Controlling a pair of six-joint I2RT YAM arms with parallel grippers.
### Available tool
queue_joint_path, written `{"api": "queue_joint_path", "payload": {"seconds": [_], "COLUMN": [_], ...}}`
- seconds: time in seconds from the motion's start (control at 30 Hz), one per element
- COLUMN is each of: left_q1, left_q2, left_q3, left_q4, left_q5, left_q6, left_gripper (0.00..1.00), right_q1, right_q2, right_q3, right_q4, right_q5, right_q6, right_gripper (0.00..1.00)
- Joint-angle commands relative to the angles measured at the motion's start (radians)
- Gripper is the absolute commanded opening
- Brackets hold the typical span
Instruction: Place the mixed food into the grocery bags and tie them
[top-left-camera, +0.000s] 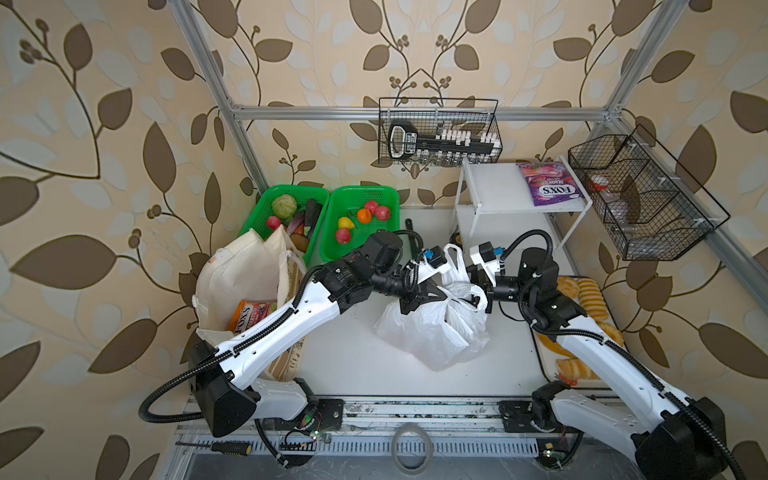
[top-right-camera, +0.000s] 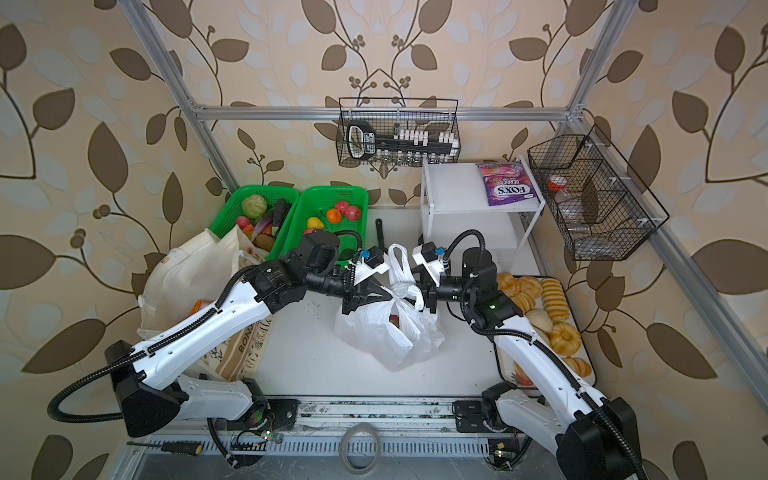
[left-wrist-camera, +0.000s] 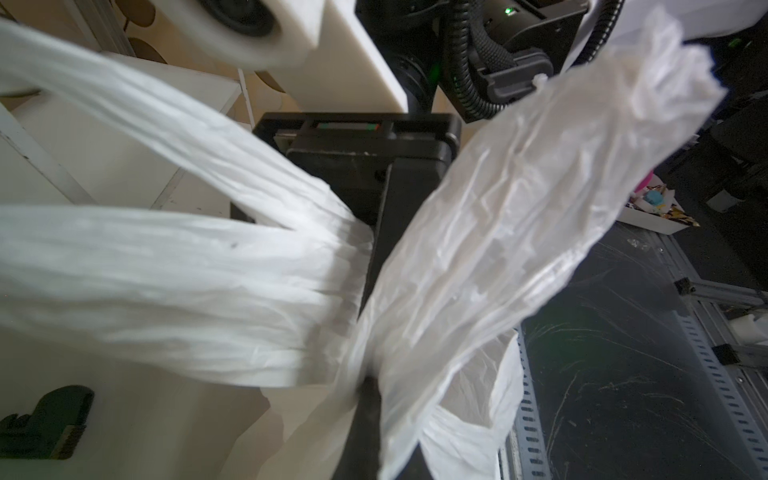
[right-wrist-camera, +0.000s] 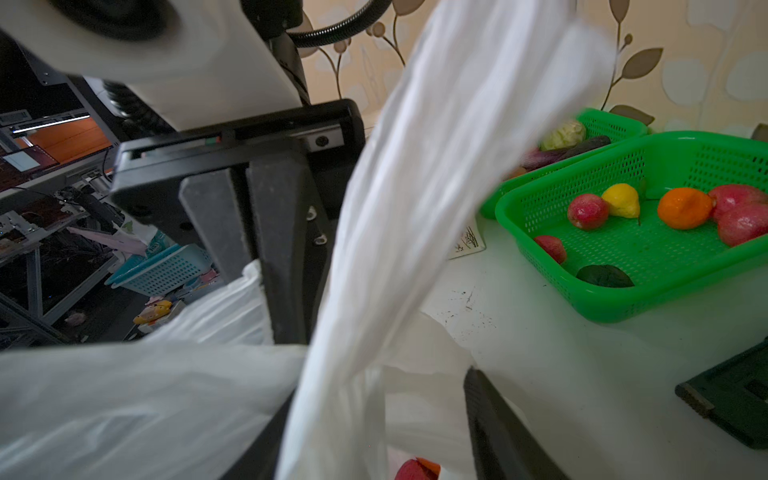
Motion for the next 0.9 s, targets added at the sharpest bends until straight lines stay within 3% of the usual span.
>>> {"api": "queue_joint_path", "payload": {"seconds": [0.0, 0.2, 0.5, 0.63, 0.87], "left_q1": [0.022, 0.033, 0.033, 0.033, 0.033], "left_q2": [0.011, 0.018, 0.039, 0.058, 0.09], "left_q3": [0.043, 0.044, 0.054, 0.067, 0.103], "left_q4": [0.027, 0.035, 0.051, 0.026, -0.014], "left_q5": [-0.021, -0.022, 0.046, 0.086, 0.126], "left_q6": [-0.029, -0.071, -0.088, -0.068, -0.054], "left_gripper": [0.0, 0.0, 0.0, 0.0, 0.0], "right_q1": [0.003, -0.008, -0.009, -0.003, 0.019], "right_q2": [-0.036, -0.09, -0.134, -0.119, -0.089], "right_q3": [-0.011, -0.055, -0.099, -0.119, -0.115], "right_q4": [-0.056, -0.05, 0.054, 0.224, 0.262], "right_q5": [-0.08, -0.052, 0.028, 0.074, 0.061], "right_q6": [-0.055, -0.067, -0.015, 0.107, 0.134], "right_gripper": [0.63, 0.73, 0.77, 0.76, 0.69]}}
